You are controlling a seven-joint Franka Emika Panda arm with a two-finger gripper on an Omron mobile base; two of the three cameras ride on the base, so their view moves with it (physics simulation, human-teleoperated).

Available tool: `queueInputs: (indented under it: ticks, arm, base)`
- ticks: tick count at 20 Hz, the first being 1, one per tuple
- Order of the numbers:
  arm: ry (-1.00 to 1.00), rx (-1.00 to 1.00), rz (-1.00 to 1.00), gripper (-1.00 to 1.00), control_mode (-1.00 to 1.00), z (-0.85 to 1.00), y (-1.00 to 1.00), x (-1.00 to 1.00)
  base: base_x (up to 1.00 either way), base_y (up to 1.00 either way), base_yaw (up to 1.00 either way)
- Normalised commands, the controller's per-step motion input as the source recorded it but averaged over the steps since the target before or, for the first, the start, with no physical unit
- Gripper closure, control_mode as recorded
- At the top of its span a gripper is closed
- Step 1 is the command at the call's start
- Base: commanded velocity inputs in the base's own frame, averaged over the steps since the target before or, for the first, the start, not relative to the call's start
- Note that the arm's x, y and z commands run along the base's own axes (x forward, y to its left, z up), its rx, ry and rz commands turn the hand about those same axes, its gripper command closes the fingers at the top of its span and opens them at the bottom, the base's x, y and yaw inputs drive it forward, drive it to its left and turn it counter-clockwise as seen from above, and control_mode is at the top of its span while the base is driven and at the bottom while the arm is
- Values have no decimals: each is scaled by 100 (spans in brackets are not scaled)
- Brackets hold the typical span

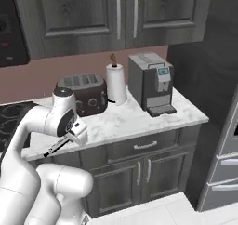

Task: Pick up the tongs from the counter and place them near the plate next to the oven.

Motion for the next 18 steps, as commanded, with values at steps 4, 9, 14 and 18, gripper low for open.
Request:
queueInputs:
  ticks: [4,9,14,18]
  arm:
    - [0,0,0,100,100,0,0,0]
    - [0,0,0,100,100,0,0,0]
    - [0,0,0,100,100,0,0,0]
    - [0,0,0,100,100,0,0,0]
  base:
    - [0,7,-100]
    - [0,5,-100]
    - [0,5,-100]
    - [0,5,-100]
